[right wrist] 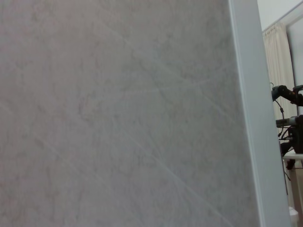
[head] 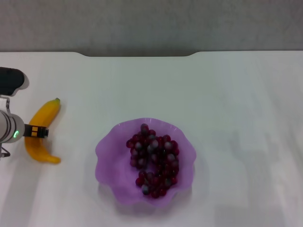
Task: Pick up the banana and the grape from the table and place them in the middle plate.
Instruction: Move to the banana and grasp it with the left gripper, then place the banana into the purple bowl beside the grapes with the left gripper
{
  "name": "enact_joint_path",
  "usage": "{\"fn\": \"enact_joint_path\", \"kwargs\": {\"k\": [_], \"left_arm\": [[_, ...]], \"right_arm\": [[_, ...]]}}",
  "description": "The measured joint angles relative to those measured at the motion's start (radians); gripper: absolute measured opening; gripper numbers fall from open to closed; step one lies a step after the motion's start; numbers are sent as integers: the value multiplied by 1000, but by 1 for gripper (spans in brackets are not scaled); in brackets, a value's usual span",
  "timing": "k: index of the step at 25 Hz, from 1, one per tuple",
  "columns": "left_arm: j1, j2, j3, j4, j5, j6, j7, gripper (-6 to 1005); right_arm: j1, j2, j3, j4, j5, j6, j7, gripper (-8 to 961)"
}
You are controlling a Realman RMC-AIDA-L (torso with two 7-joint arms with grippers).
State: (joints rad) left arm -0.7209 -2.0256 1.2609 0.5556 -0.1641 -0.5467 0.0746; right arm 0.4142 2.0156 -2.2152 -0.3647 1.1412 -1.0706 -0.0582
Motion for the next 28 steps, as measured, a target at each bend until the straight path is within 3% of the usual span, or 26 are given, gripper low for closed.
{"fn": "enact_joint_path", "kwargs": {"k": [8, 21, 24, 28], "left_arm": [[2, -3, 0, 25, -6, 4, 3, 507], [56, -5, 2, 233, -10, -61, 20, 505], [74, -7, 37, 305, -25, -112, 40, 504], [146, -7, 120, 455, -94, -139, 82, 503]], "right_arm": [[-5, 1, 4, 4, 0, 0, 0, 894], [-9, 2, 5, 7, 0, 0, 0, 894], [-9, 2, 4, 7, 0, 0, 0, 894], [-10, 2, 5, 7, 0, 0, 0, 894]]}}
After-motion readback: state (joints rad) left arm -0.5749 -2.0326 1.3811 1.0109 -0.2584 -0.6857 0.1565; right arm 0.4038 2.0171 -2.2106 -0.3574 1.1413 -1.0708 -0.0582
